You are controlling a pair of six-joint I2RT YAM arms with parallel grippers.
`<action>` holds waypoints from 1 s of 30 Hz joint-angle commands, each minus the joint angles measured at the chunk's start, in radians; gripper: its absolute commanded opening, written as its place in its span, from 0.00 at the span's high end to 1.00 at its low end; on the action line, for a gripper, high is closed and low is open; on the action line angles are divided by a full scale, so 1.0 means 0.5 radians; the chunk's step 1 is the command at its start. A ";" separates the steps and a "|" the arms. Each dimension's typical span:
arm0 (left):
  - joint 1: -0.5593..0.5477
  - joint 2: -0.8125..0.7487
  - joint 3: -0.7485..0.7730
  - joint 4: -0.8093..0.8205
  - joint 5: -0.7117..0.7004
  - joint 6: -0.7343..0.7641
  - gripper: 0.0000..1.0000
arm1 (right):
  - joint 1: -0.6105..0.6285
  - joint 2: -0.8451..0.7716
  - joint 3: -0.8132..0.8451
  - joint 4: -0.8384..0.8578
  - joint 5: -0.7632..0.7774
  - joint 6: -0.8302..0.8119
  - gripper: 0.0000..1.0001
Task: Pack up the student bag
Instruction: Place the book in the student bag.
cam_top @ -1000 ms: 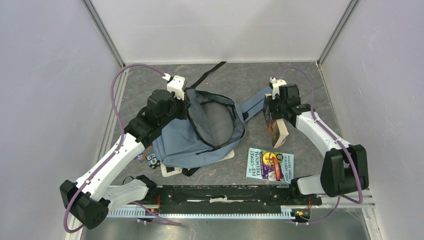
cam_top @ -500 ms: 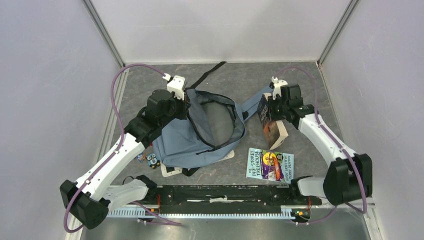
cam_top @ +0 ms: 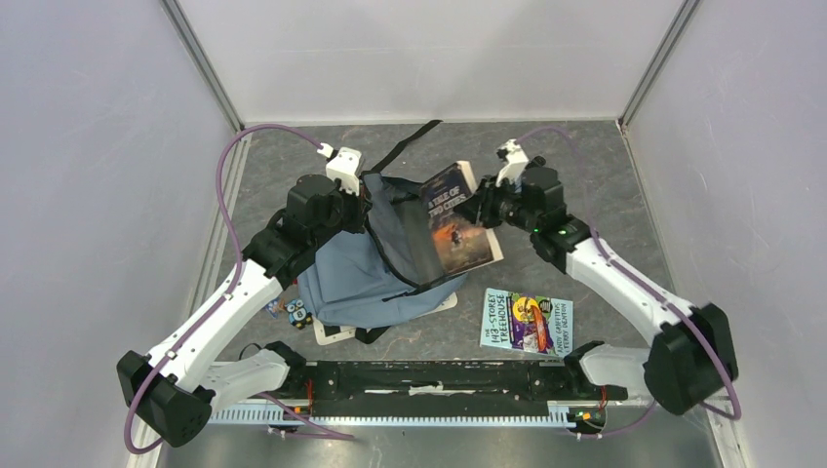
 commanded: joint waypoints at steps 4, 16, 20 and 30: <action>0.005 -0.061 -0.017 0.166 0.090 -0.039 0.98 | 0.263 0.299 0.064 0.646 -0.170 0.342 1.00; 0.005 -0.157 -0.101 0.322 0.309 -0.013 0.98 | 0.319 0.647 0.093 1.181 -0.196 0.963 1.00; 0.005 -0.158 -0.107 0.339 0.339 -0.014 0.98 | 0.383 0.748 0.071 1.260 -0.113 1.037 1.00; 0.004 -0.155 -0.116 0.353 0.368 -0.015 0.98 | 0.537 1.021 0.021 1.378 0.027 1.054 1.00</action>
